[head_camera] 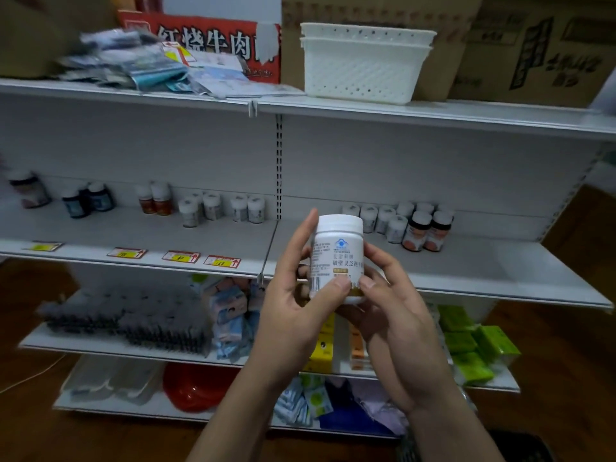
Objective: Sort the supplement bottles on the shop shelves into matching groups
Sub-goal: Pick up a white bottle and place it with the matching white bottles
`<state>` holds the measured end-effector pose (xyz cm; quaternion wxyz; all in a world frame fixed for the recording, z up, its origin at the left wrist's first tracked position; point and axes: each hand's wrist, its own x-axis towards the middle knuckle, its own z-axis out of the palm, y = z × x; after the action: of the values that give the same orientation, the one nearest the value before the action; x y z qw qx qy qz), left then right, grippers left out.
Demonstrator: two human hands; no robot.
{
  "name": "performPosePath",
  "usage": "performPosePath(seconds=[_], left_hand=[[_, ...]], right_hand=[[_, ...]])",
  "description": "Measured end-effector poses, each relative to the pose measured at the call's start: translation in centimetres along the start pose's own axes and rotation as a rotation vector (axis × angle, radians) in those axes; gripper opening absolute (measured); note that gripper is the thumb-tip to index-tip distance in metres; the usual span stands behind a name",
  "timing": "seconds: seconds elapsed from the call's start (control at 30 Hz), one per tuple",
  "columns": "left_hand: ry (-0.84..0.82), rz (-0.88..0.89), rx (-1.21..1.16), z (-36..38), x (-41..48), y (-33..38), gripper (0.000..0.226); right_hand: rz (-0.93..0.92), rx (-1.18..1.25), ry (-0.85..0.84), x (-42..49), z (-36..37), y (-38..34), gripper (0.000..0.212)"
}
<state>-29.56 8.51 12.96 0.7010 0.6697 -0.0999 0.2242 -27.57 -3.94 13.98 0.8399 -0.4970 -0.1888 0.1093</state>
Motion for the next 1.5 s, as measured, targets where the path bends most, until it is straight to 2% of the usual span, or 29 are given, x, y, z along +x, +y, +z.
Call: performPosePath(seconds=[0.3, 0.37, 0.43, 0.5, 0.77, 0.83, 1.0, 1.1, 1.4, 1.5], left_hand=[[-0.049, 0.029, 0.072, 3.3, 0.9, 0.0, 0.069], [-0.075, -0.017, -0.005, 3.8, 1.5, -0.4, 0.067], [-0.111, -0.074, -0.077, 4.2, 2.0, -0.7, 0.066], [-0.134, -0.105, -0.089, 4.7, 2.3, -1.0, 0.067], [-0.13, -0.116, -0.07, 6.8, 3.5, -1.4, 0.064], [-0.098, -0.105, -0.074, 7.5, 3.8, -1.1, 0.063], [-0.029, 0.001, 0.065, 9.0, 4.3, -0.9, 0.064], [-0.044, 0.019, 0.112, 10.1, 4.5, -1.1, 0.064], [-0.018, -0.034, 0.153, 12.1, 5.0, -3.0, 0.065], [0.022, -0.078, 0.204, 11.9, 4.8, -4.4, 0.065]], right_hand=[[-0.015, 0.055, 0.026, -0.3, -2.7, -1.9, 0.043], [-0.076, -0.05, 0.086, -0.2, -3.0, -2.2, 0.042], [-0.205, -0.274, 0.188, -0.1, -3.3, -2.6, 0.044], [-0.29, -0.406, 0.217, 0.1, -3.6, -3.0, 0.048], [-0.31, -0.431, 0.218, 0.8, -5.6, -4.1, 0.05], [-0.307, -0.41, 0.206, 1.2, -6.3, -4.2, 0.047], [-0.165, -0.079, 0.117, 1.9, -8.4, -4.2, 0.041], [-0.135, 0.001, 0.109, 2.1, -9.4, -4.3, 0.041], [-0.065, 0.076, 0.122, 2.8, -12.5, -3.6, 0.039], [-0.015, 0.018, 0.133, 3.6, -13.3, -2.2, 0.036]])
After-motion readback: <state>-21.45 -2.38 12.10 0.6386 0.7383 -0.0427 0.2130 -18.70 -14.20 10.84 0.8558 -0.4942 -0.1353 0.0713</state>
